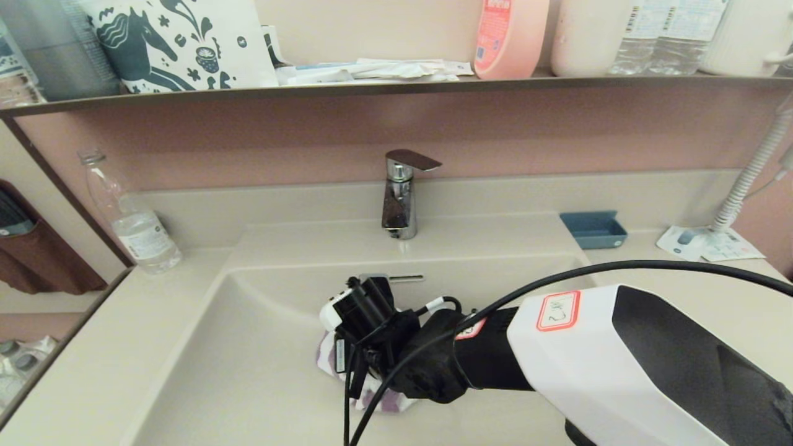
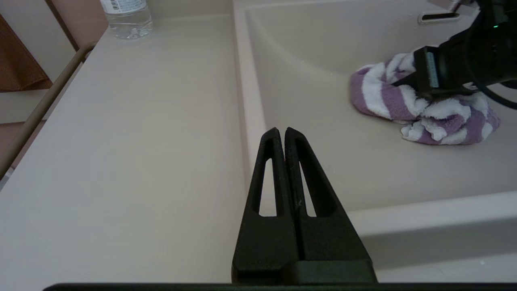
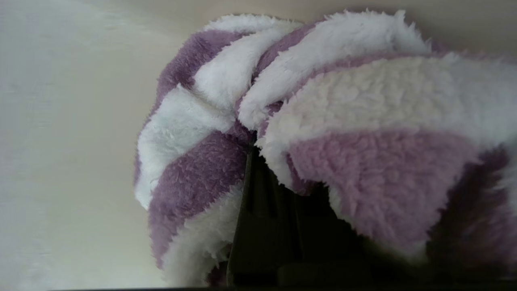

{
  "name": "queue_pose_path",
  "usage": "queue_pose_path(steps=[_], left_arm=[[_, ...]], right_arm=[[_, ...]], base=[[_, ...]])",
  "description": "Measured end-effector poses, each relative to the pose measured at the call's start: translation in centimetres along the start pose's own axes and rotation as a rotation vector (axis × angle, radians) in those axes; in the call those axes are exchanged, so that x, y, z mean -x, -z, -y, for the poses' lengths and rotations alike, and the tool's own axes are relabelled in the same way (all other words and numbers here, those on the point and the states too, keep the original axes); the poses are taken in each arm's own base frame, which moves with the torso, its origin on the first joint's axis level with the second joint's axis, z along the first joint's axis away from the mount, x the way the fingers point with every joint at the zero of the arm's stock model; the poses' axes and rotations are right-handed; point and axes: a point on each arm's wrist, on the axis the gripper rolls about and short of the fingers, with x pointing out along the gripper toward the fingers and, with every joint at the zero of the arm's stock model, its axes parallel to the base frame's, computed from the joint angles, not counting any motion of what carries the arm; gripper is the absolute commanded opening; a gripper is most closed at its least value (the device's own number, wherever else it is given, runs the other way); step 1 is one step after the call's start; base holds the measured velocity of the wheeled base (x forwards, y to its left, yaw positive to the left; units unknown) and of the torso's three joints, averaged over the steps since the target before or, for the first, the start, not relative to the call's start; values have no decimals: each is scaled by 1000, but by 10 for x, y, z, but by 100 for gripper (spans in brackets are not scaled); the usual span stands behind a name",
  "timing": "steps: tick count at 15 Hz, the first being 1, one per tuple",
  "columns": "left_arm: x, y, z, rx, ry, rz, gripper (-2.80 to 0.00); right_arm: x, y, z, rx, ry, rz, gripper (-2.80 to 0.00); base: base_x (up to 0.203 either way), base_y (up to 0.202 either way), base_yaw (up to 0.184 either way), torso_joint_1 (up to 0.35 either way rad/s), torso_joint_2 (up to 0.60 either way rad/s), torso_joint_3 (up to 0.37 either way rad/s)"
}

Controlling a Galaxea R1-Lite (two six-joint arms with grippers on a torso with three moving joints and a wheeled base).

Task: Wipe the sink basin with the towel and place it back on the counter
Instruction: Wipe the sink

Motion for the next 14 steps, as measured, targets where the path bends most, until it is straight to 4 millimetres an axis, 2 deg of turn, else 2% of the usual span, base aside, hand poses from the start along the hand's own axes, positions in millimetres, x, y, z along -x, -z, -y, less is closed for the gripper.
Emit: queue_pose_path(steps=[7,14], left_arm=[[0,0,0,0,0,0,-280],[0,0,0,0,0,0,-280]], right_arm=[[7,-8,57,-42,137,-29,-280],[12,-1,105,-39,310,-71,-280]], base=[[0,0,0,0,0,0],[0,0,0,0,4,0]])
